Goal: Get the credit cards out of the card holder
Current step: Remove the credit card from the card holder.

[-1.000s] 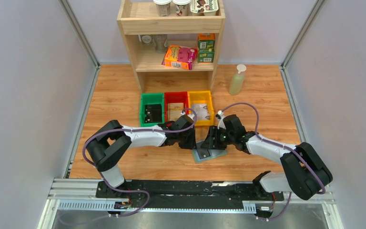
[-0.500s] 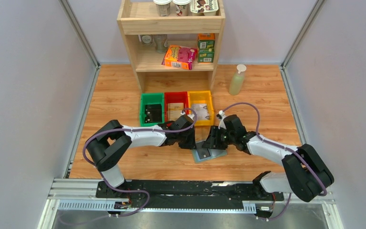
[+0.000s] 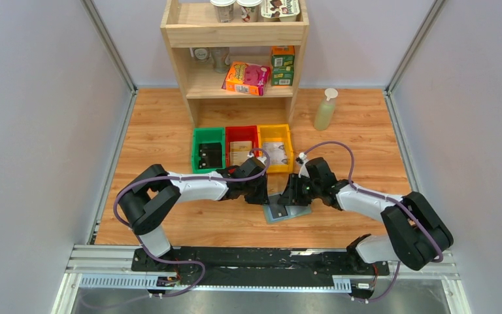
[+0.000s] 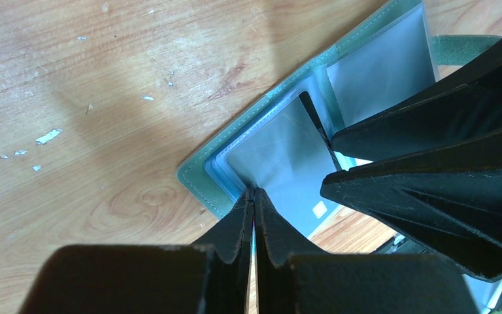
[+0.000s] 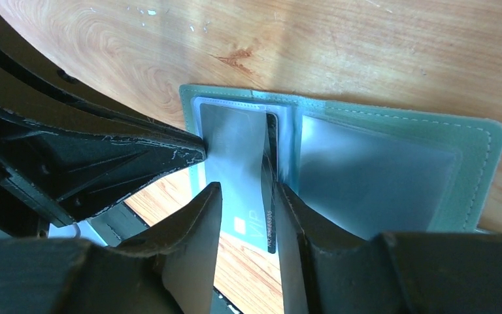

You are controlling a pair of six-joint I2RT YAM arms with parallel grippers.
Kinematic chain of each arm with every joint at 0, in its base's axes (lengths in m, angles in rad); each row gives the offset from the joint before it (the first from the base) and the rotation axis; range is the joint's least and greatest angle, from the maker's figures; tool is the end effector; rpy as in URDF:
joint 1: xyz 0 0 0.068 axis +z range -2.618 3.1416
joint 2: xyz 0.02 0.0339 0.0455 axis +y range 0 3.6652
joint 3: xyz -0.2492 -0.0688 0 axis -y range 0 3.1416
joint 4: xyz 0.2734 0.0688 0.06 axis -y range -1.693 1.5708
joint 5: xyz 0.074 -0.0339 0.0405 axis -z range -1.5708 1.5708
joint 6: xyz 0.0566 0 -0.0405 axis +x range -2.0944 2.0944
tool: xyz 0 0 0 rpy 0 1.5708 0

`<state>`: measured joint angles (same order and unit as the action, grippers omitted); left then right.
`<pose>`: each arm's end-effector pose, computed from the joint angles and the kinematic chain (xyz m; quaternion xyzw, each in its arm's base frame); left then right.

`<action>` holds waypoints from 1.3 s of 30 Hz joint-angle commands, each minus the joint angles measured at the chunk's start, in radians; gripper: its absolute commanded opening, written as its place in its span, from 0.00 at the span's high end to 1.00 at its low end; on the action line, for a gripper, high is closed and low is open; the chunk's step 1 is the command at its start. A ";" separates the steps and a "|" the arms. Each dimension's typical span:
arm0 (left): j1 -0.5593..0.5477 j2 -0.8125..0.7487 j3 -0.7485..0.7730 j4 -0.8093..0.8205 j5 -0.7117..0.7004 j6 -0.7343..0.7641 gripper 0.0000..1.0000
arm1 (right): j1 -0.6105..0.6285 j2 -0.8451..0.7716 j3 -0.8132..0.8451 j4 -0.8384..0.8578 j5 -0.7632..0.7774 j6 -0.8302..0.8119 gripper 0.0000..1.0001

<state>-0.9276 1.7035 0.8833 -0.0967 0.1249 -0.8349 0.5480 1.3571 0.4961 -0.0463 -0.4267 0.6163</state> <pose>0.2118 -0.2943 0.0982 0.0638 0.9432 -0.2849 0.1583 0.2167 0.1597 0.0899 -0.0374 0.9259 0.3422 0.1558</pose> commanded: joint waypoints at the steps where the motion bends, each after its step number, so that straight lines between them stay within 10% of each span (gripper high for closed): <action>1: -0.005 0.022 -0.021 -0.017 0.015 0.011 0.94 | 0.006 -0.030 0.016 -0.021 0.046 -0.006 0.60; 25: -0.005 0.022 -0.023 -0.014 0.019 0.011 0.98 | -0.002 -0.036 -0.036 0.212 -0.191 0.059 0.67; 39: -0.005 0.025 -0.021 -0.012 0.019 0.011 1.00 | -0.056 -0.082 -0.057 0.106 -0.083 0.022 0.77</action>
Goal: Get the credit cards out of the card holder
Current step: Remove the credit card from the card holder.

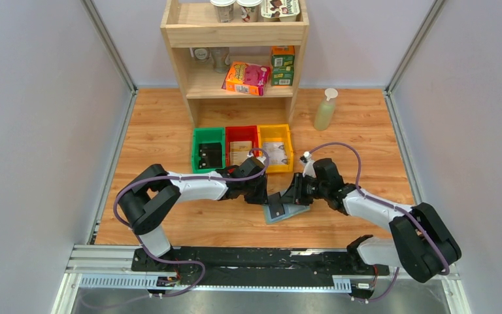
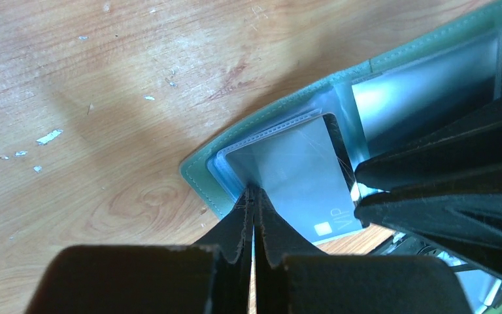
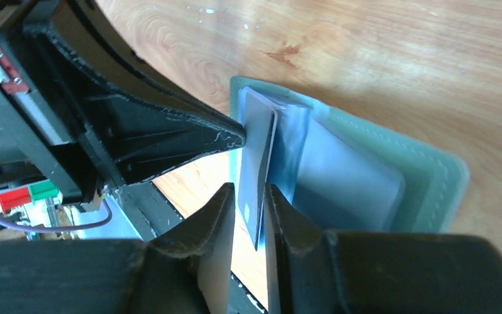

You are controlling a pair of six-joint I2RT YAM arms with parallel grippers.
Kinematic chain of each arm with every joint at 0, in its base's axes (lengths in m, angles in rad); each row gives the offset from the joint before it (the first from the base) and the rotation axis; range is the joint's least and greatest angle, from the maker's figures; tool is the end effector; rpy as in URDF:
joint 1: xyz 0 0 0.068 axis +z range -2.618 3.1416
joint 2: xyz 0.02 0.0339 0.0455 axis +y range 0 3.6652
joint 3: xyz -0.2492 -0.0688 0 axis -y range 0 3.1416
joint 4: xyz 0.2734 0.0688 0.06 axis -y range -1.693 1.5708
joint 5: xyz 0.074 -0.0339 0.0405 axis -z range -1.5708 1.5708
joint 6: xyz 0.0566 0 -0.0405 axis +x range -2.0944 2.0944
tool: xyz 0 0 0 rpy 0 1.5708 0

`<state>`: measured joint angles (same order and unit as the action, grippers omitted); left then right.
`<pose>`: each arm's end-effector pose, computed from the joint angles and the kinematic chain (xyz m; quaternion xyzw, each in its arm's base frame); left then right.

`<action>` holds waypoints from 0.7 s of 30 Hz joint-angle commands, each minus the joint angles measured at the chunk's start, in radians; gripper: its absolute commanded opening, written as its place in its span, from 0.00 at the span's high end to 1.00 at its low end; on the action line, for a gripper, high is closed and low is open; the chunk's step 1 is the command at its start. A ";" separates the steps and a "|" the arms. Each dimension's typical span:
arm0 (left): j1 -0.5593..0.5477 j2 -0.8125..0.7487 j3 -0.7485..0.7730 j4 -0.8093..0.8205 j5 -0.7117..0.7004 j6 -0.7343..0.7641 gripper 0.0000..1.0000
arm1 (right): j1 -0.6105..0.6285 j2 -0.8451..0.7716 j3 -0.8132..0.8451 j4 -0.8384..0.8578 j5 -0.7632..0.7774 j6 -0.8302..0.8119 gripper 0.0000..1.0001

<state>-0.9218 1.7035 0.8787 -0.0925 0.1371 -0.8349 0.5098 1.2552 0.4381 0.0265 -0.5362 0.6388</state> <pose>0.2124 -0.2928 0.0972 0.0630 0.9430 -0.2879 0.1545 0.2126 0.1520 0.1049 -0.0430 0.8965 0.4049 0.1748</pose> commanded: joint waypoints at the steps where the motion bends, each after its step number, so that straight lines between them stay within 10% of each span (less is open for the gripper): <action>1: -0.012 0.025 -0.017 -0.018 0.009 0.013 1.00 | -0.027 0.030 0.001 0.026 0.041 -0.001 0.78; 21: -0.011 0.045 -0.010 -0.015 0.018 0.013 1.00 | -0.102 0.167 -0.002 0.052 -0.031 -0.010 0.83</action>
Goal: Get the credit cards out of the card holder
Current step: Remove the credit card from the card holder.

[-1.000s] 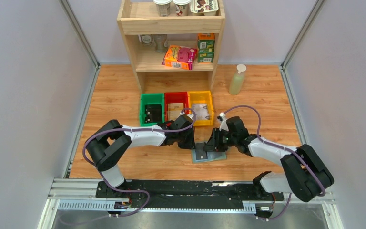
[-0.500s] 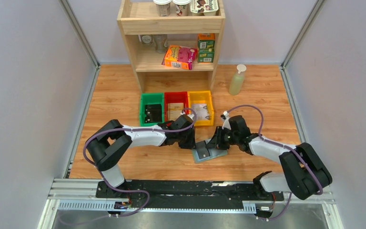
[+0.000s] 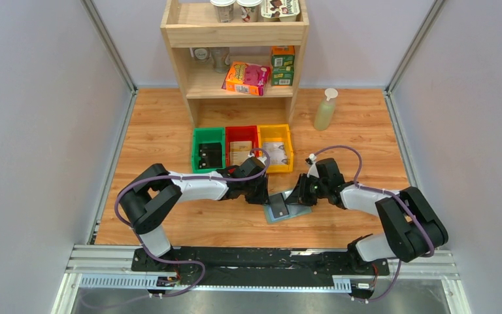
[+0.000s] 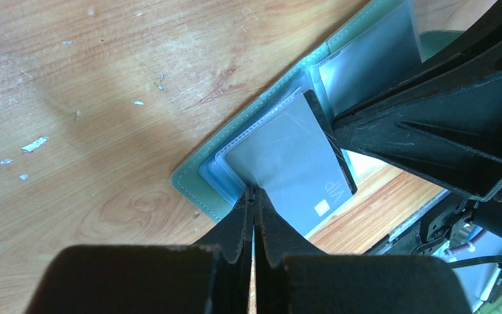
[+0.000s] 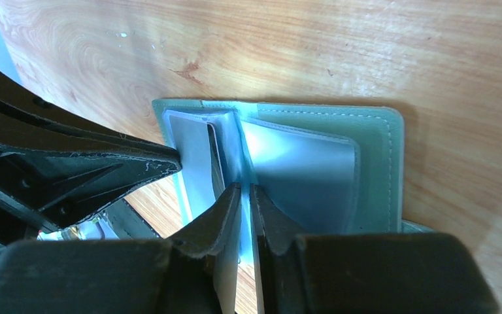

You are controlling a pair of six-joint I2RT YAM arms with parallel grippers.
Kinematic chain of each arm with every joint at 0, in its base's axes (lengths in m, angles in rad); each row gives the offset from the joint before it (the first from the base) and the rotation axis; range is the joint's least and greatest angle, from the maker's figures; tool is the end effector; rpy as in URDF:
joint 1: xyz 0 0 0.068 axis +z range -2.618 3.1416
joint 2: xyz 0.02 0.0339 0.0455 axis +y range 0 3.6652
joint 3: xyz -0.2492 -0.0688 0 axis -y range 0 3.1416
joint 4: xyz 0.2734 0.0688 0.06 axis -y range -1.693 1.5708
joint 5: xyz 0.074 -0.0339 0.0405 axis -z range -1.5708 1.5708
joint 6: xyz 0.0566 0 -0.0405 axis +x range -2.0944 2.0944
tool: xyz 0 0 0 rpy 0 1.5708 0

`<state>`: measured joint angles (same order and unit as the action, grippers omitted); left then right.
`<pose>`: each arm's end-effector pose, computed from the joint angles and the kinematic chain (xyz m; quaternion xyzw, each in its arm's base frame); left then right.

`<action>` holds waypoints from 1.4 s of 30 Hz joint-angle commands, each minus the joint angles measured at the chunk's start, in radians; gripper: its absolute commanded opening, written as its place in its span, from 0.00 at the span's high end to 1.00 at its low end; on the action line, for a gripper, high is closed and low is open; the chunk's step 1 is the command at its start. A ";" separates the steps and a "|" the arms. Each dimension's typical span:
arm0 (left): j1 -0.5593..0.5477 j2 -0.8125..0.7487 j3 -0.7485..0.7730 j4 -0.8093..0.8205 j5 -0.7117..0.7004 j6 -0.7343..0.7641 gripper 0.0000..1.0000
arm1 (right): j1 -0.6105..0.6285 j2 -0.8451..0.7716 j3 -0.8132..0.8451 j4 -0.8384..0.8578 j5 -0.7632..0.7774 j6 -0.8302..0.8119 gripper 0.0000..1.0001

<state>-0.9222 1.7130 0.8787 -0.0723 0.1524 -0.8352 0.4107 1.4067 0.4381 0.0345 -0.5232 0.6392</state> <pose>0.2127 -0.2949 0.0956 0.0658 0.9406 -0.2962 0.1520 0.2241 0.1284 0.0691 0.0242 0.9207 0.3641 0.1385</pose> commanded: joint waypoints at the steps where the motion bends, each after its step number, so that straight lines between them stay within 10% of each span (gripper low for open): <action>1: -0.012 0.036 -0.012 -0.035 0.003 0.013 1.00 | -0.001 0.014 -0.002 0.048 -0.053 -0.010 0.83; 17: -0.010 0.031 -0.014 -0.037 0.004 0.015 1.00 | -0.004 -0.166 -0.022 -0.030 0.075 -0.010 0.79; 42: -0.010 0.025 -0.012 -0.037 0.006 0.018 1.00 | -0.004 0.009 -0.009 0.067 -0.073 -0.018 0.79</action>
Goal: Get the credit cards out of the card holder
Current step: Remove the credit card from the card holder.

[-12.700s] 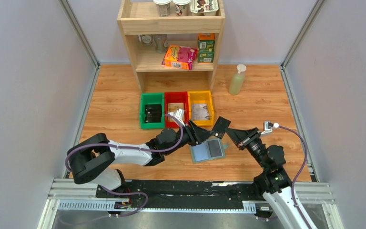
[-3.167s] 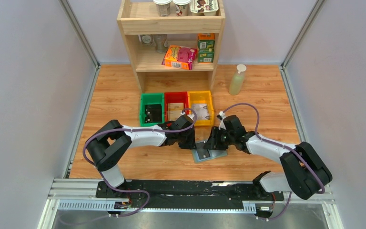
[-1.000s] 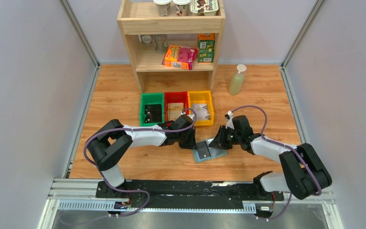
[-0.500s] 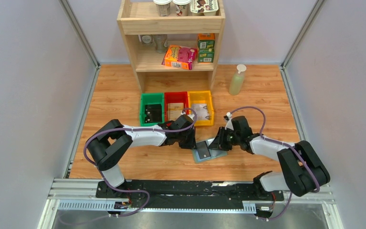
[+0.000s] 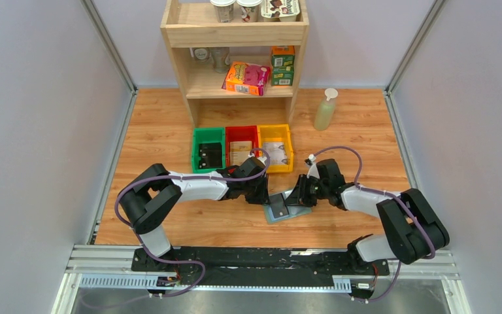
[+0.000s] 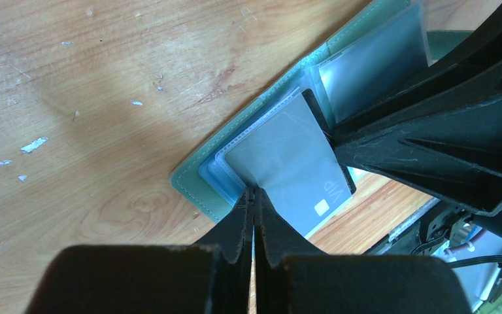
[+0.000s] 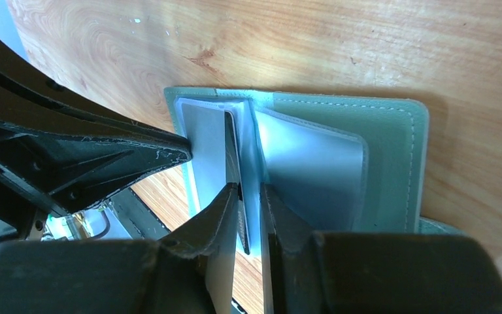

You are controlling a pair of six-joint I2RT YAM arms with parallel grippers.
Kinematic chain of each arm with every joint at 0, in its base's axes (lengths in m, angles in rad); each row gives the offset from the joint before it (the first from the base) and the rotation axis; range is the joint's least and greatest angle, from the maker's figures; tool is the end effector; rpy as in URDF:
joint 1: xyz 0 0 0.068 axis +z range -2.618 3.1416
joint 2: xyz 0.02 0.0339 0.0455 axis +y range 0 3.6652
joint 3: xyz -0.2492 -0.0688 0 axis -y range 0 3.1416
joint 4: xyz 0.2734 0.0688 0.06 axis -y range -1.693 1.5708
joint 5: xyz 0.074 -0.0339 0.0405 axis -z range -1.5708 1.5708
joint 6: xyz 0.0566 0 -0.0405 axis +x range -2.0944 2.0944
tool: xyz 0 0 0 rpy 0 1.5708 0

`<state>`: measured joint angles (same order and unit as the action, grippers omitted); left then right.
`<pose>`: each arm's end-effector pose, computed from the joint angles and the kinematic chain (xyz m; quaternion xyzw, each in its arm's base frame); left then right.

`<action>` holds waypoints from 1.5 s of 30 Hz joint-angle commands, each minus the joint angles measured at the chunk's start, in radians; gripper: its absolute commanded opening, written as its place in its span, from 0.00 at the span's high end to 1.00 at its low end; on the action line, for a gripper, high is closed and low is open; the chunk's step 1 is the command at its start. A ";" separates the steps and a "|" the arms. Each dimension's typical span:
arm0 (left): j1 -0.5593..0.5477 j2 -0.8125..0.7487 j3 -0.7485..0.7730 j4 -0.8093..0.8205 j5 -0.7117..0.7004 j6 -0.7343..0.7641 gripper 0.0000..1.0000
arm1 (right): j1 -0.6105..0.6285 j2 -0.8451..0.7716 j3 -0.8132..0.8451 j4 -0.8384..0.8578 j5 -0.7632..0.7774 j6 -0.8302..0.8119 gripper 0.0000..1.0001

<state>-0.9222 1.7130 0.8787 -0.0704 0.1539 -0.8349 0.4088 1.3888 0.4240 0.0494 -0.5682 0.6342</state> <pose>0.2128 -0.2951 0.0958 0.0662 0.9403 -0.2973 0.1521 0.2211 0.1290 0.0716 0.0126 0.9132 0.3840 0.1357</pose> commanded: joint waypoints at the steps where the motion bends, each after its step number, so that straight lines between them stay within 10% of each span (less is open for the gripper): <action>1: -0.012 0.027 -0.012 -0.040 0.004 0.017 1.00 | -0.002 0.036 0.006 0.058 -0.038 -0.013 0.79; 28: -0.010 0.031 -0.021 -0.035 -0.001 0.010 1.00 | -0.080 -0.005 -0.001 -0.006 -0.085 -0.090 1.00; 45: -0.010 -0.030 -0.029 -0.003 -0.017 0.033 0.96 | -0.113 -0.505 0.019 -0.324 0.139 -0.058 1.00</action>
<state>-0.9222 1.7134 0.8776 -0.0635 0.1558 -0.8333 0.2996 0.9737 0.4240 -0.2207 -0.4759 0.5533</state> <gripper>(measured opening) 0.007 0.005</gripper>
